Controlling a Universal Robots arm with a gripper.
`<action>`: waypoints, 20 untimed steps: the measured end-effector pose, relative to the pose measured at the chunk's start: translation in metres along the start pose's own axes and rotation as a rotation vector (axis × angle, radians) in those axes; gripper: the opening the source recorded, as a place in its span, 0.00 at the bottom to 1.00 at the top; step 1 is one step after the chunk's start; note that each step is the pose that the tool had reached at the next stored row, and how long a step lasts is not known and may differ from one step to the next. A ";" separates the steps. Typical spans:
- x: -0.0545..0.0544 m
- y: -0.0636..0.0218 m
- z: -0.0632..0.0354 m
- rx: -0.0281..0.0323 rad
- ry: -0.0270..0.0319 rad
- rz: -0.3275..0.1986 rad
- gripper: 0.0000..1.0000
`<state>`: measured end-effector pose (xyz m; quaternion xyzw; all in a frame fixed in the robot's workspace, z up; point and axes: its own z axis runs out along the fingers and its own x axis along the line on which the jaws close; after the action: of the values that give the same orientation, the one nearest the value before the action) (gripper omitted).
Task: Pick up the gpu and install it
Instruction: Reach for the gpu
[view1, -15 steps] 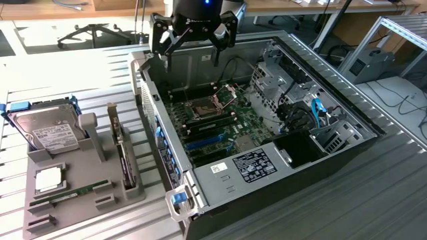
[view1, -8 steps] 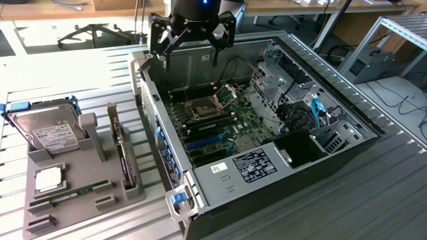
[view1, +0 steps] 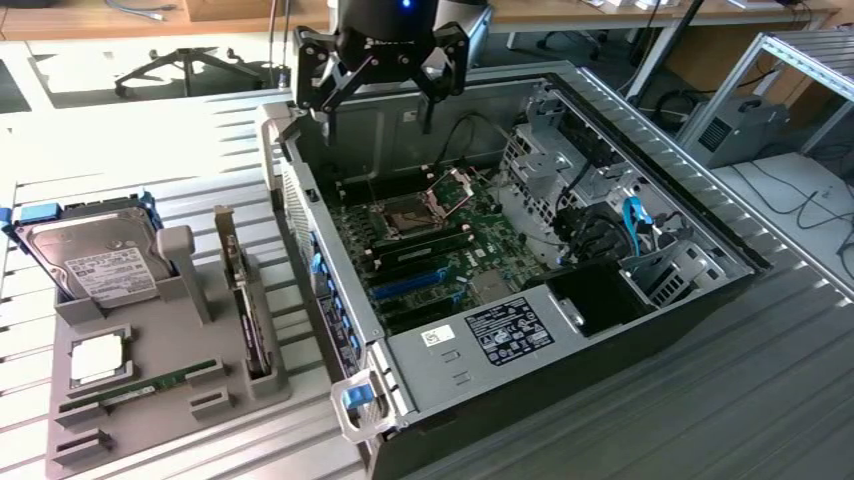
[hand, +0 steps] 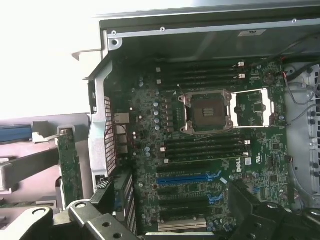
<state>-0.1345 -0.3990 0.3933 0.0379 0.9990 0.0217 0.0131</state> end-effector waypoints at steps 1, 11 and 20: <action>0.001 -0.0001 -0.0001 0.0000 0.0000 0.000 0.99; 0.009 -0.0007 -0.0002 0.0000 0.0000 0.000 0.99; 0.015 -0.0011 -0.0004 0.0000 0.0000 0.000 0.99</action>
<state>-0.1499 -0.3989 0.3933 0.0379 0.9990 0.0217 0.0131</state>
